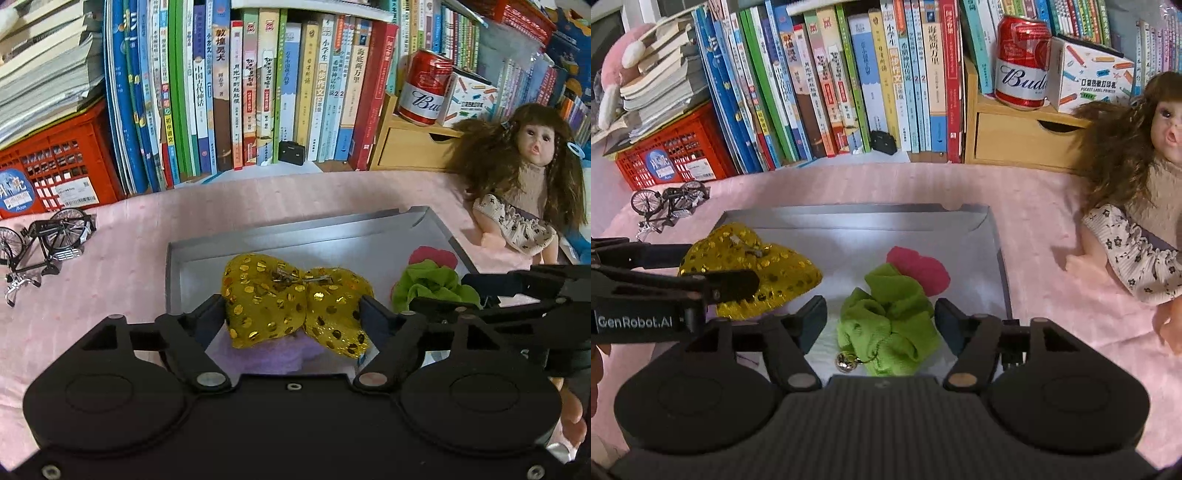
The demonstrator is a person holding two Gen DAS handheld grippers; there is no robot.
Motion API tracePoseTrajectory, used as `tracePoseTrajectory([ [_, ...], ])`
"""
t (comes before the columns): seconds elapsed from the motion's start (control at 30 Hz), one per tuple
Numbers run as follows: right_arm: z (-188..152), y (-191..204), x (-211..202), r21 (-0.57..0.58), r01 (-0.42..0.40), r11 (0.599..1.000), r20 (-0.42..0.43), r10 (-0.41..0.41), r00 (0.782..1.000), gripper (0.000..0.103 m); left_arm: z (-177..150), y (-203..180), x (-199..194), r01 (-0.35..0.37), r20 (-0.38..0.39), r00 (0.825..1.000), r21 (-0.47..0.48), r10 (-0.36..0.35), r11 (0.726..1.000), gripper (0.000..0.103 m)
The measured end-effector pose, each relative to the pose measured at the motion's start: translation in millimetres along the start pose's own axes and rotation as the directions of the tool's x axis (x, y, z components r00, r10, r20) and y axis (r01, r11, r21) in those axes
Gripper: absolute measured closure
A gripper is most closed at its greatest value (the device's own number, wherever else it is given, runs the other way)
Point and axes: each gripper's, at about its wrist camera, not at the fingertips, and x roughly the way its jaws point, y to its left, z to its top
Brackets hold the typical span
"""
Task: Organize soft objects
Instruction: 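Carry both items over the white tray and open both grippers to drop them, then move the left gripper to the blue mask packet while the right approaches the white foam block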
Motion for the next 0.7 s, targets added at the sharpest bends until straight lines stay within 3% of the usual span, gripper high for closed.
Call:
tracePoseTrajectory([
  [0.37,-5,-1,-28,-0.002,-0.010,1.000,0.049,0.010,0.999,0.018,-3,0,-30,0.012,0.054,0.998,-0.004,-0.011,1.000,0.011],
  [0.7,-10,1,-48,-0.017,-0.018,1.000,0.090,0.020,0.996,0.017,-11,-1,-51,0.026,0.074,0.997,-0.008,-0.026,1.000,0.010],
])
